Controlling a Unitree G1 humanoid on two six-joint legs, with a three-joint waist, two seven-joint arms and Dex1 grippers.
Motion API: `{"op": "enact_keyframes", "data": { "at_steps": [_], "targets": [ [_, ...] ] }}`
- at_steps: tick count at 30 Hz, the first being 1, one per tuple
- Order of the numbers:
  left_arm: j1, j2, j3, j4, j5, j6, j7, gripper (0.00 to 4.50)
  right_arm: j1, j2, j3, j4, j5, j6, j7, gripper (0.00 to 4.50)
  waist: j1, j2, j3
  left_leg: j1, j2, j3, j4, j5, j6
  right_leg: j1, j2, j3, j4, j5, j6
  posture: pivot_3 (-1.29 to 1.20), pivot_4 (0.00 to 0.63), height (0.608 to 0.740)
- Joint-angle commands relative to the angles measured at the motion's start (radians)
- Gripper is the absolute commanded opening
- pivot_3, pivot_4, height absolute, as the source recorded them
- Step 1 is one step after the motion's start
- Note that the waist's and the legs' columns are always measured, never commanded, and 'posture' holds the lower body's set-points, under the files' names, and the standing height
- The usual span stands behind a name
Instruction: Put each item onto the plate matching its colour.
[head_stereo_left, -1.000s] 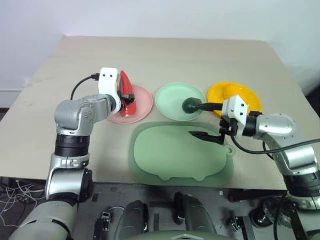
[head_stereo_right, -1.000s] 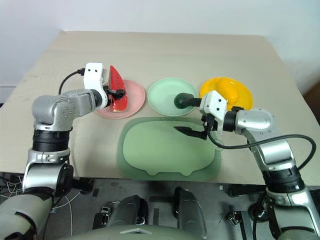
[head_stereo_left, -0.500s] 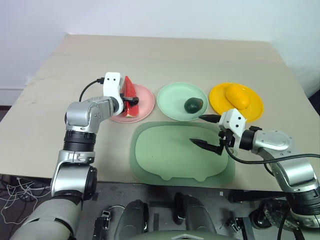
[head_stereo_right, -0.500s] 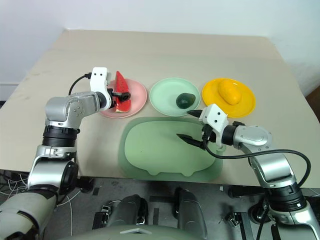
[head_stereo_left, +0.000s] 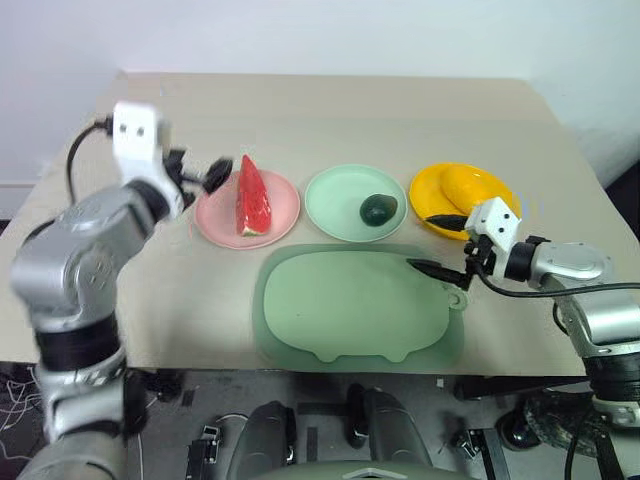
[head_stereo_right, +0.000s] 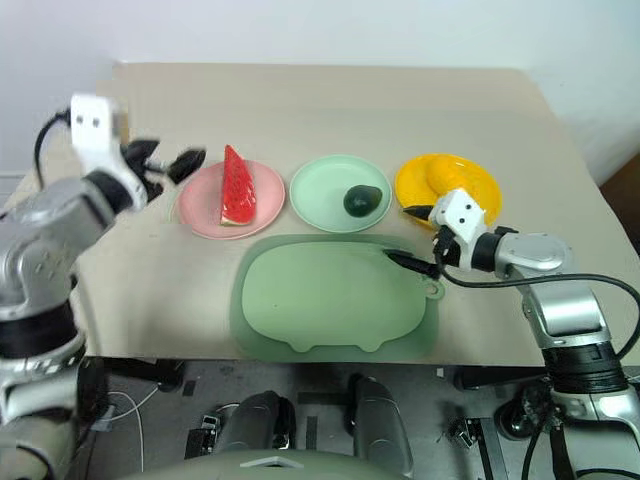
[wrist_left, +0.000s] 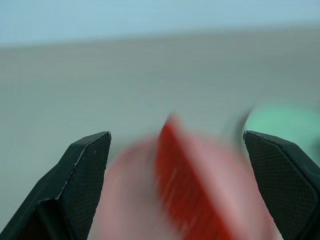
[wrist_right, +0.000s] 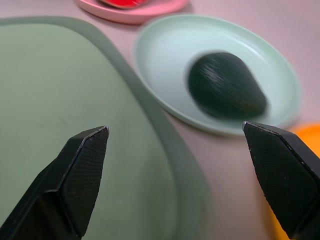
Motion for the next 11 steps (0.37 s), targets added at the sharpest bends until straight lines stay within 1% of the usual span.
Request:
{"op": "enact_keyframes", "data": {
  "at_steps": [1,2,4,5,6,8,11],
  "targets": [
    [0.259,0.054,0.036,-0.181,0.013,-0.146,-0.142,4.45,-0.001,-0.011,-0.049,-0.019,0.036,-0.011,0.025,4.5,0.001,0.0,0.0,-0.001,0.0,0.0,0.0,0.0,0.0,-0.001,0.0,0.0,0.0,0.0,0.0,0.0,0.15,0.74],
    [0.324,0.059,0.038,-0.205,0.024,-0.182,-0.16,4.45,0.001,-0.013,-0.055,-0.017,0.047,-0.003,0.035,4.5,0.004,0.0,0.0,-0.002,0.0,0.0,0.0,0.0,0.0,-0.002,0.0,0.0,0.0,0.0,0.0,0.0,0.15,0.74],
    [0.479,-0.011,0.092,-0.226,0.007,-0.253,-0.175,4.45,0.027,-0.018,-0.075,-0.018,0.078,0.026,0.056,4.5,0.016,-0.001,0.0,-0.004,0.0,0.0,0.001,0.0,0.001,-0.004,-0.001,0.0,-0.001,-0.001,-0.002,0.0,0.15,0.74],
    [0.527,-0.043,0.11,-0.224,-0.002,-0.271,-0.171,4.45,0.04,-0.02,-0.085,-0.017,0.091,0.041,0.062,4.5,0.022,-0.001,0.0,-0.004,0.0,0.0,0.002,-0.003,0.006,-0.004,-0.001,0.0,0.0,-0.002,-0.003,0.0,0.15,0.74],
    [0.567,-0.061,0.115,-0.224,0.0,-0.29,-0.173,4.45,0.055,-0.022,-0.094,-0.02,0.102,0.057,0.067,4.5,0.026,-0.001,0.0,-0.004,0.0,0.0,0.002,-0.004,0.008,-0.004,-0.001,0.0,-0.001,-0.002,-0.003,0.0,0.15,0.74],
    [0.632,-0.078,0.084,-0.229,0.045,-0.35,-0.177,4.45,0.096,-0.031,-0.115,-0.034,0.135,0.09,0.088,4.5,0.032,-0.001,0.0,-0.004,0.0,-0.001,0.003,-0.005,0.008,-0.003,-0.001,0.0,-0.001,-0.002,-0.004,0.0,0.15,0.74],
    [0.67,-0.123,0.059,-0.237,0.054,-0.402,-0.163,4.45,0.159,-0.046,-0.134,-0.061,0.16,0.133,0.106,4.5,0.039,0.0,0.0,-0.006,0.0,0.0,0.004,-0.005,0.009,-0.005,-0.001,0.0,-0.001,-0.002,-0.004,0.0,0.15,0.74]
  ]
}}
